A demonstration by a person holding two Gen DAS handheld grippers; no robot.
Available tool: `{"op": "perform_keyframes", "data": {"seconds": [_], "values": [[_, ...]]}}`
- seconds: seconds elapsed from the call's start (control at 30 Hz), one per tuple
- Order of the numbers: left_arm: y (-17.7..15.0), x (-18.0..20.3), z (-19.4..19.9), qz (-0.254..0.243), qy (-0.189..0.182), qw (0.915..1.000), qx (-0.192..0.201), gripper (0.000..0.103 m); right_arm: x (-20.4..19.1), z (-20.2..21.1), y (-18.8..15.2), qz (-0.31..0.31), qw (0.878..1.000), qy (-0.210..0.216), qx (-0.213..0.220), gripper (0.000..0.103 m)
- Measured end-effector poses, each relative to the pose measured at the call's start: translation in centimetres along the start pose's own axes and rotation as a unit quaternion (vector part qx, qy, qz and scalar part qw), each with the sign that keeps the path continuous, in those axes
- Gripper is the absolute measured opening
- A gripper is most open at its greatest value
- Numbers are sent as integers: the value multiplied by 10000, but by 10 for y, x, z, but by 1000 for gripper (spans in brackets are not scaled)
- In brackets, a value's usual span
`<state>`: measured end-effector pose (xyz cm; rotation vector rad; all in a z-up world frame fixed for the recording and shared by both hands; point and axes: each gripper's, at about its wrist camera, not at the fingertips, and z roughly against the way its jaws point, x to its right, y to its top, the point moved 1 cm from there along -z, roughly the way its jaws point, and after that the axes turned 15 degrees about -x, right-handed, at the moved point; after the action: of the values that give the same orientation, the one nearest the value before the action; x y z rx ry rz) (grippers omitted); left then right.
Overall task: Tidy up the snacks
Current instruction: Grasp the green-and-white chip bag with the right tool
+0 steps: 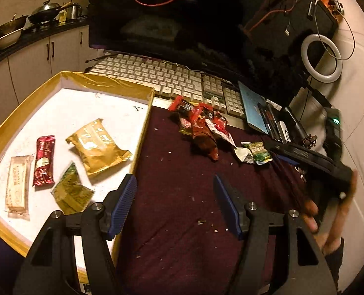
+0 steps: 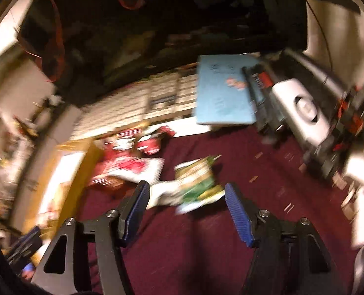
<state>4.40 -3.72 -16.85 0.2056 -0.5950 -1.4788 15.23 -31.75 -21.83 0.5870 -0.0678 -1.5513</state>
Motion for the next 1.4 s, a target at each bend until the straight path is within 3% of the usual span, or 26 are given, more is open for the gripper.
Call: {"op": "perform_keyframes", "data": {"seconds": [0.13, 0.2, 0.4, 0.5, 1.03, 1.23, 1.4], "values": [[-1, 6, -2, -92, 64, 9999, -32, 64, 7, -22, 12, -5, 9996, -105, -263, 59], [-2, 4, -4, -50, 47, 10000, -58, 64, 3, -31, 12, 153, 9989, -294, -326, 51], [-1, 3, -8, -13, -4, 10000, -96, 64, -6, -38, 5, 321, 9980, -489, -249, 37], [-2, 4, -10, -29, -49, 9999, -120, 64, -8, -35, 3, 351, 9985, -359, -210, 26], [-4, 8, -17, -50, -53, 9998, -183, 64, -6, -31, -1, 335, 9992, -192, -121, 24], [0, 8, -21, -56, -57, 9997, -222, 64, -3, -16, -5, 194, 9997, -7, 111, 23], [10, 2, -31, 100, -430, 9982, -400, 64, -1, 1, -16, 8, 9986, 225, 483, 23]]}}
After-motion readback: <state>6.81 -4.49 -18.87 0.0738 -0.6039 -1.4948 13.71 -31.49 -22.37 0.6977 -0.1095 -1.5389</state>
